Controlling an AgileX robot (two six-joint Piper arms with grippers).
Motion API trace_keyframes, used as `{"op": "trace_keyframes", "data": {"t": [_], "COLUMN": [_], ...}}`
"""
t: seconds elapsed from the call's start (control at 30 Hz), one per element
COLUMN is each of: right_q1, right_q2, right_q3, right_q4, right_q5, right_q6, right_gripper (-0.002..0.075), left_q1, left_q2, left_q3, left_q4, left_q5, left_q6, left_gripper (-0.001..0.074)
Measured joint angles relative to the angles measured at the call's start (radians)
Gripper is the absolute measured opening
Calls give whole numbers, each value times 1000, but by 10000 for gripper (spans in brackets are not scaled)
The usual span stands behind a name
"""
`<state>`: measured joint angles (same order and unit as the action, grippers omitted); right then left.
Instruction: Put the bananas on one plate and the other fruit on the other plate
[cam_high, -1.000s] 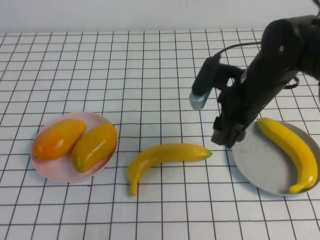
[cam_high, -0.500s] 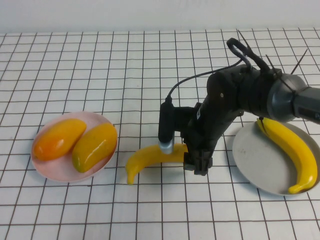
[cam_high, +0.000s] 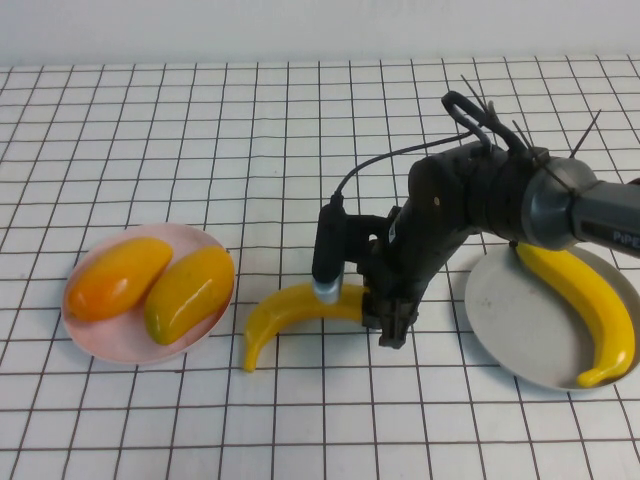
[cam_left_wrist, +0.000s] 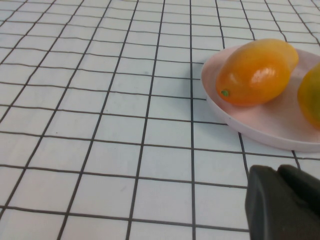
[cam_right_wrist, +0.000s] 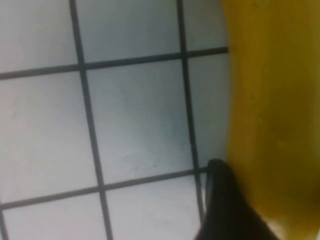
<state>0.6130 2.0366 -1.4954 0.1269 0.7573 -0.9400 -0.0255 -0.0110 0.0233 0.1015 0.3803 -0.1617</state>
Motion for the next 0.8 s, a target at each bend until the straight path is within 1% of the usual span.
{"op": "trace_keyframes", "data": {"t": [0.07, 0.13, 0.23, 0.3, 0.4, 0.47, 0.57, 0.63, 0.8], "right_q1": [0, 0, -8, -31, -120, -194, -303, -342, -362], "right_q2": [-5, -22, -78, -124, -203, -246, -320, -360, -406], "right_q3": [-9, -25, -56, -65, -66, -54, 24, 113, 344], "right_q4": [-31, -89, -205, -239, -207, -151, -84, -73, -80], "right_q5": [23, 71, 186, 276, 392, 432, 446, 442, 320], "right_q6": [73, 184, 364, 460, 596, 640, 674, 707, 789], "right_gripper": [309, 309, 309, 309, 309, 309, 309, 309, 309], "left_q1": [0, 0, 0, 0, 0, 0, 0, 0, 0], "left_q2": [0, 0, 0, 0, 0, 0, 0, 0, 0], "left_q3": [0, 0, 0, 0, 0, 0, 0, 0, 0], "left_q4": [0, 0, 0, 0, 0, 0, 0, 0, 0], "left_q5": [0, 0, 0, 0, 0, 0, 0, 0, 0], "left_q6": [0, 0, 0, 0, 0, 0, 0, 0, 0], "left_gripper": [-1, -1, -1, -1, -1, -1, -1, -1, -1]}}
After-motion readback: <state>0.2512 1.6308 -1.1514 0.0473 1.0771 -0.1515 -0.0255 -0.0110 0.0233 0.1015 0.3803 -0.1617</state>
